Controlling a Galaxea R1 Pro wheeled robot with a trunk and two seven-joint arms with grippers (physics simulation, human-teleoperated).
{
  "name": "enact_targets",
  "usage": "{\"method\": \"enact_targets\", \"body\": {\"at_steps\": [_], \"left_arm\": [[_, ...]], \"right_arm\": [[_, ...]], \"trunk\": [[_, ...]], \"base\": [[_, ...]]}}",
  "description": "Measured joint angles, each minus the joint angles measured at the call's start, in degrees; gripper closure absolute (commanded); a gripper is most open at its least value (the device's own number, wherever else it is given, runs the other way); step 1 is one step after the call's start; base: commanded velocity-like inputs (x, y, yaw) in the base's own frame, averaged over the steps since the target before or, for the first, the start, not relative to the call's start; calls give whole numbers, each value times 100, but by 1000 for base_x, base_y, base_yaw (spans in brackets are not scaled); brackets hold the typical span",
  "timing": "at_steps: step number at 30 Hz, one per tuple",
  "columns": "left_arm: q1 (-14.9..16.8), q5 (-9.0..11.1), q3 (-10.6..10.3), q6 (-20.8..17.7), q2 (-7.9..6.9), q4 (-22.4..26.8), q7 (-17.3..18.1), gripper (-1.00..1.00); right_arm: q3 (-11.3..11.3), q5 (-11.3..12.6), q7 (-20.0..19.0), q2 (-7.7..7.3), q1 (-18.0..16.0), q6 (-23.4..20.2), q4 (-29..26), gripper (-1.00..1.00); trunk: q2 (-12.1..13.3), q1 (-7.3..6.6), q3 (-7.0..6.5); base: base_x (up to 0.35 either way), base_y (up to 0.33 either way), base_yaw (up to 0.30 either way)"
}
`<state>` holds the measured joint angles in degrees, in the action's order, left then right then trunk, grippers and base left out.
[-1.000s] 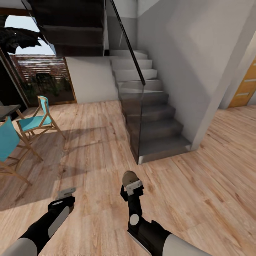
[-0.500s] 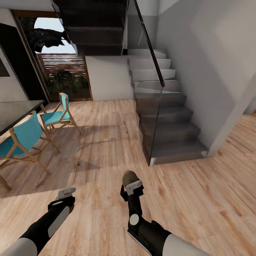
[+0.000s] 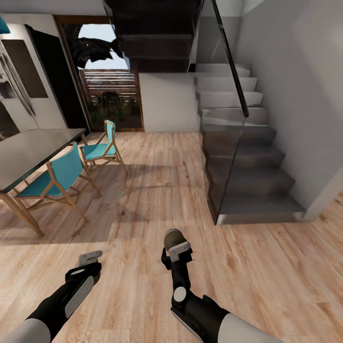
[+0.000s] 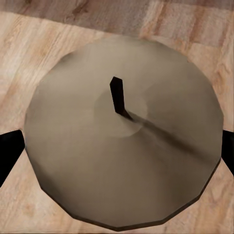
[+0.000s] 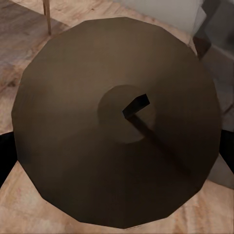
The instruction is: Place each of the two pumpkins and all three candles from the living room inside a cabinet in the living room (use any cabinet), then make sure every cabinet is closed, and position the cauldron so it is next to a table in the living room.
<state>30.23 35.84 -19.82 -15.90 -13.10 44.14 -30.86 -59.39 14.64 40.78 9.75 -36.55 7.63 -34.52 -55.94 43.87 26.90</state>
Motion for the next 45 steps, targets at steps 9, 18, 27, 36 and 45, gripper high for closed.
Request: {"method": "enact_targets", "body": {"at_steps": [9, 18, 27, 36, 45], "left_arm": [[0, -2, -14, 18, 27, -59, 10, 100], [0, -4, -14, 14, 27, -61, 10, 100], [1, -6, -14, 10, 23, -50, 10, 100], [0, -4, -14, 10, 19, -54, 10, 100], [0, -3, -14, 10, 18, -60, 10, 100]], "right_arm": [[-7, -13, 1, 0, 45, -1, -10, 100], [-158, -27, 16, -9, 80, 42, -56, 100], [-329, -21, 5, -8, 120, 30, -28, 100], [-587, -13, 10, -9, 123, 36, -19, 100], [-589, -15, 10, -9, 123, 36, -18, 100]], "trunk": [[0, 0, 26], [0, 0, 10], [0, 0, -25], [0, 0, -59], [0, 0, -92]], "base": [[0, 0, 280], [0, 0, 283], [0, 0, 278], [0, 0, 278], [0, 0, 278]]}}
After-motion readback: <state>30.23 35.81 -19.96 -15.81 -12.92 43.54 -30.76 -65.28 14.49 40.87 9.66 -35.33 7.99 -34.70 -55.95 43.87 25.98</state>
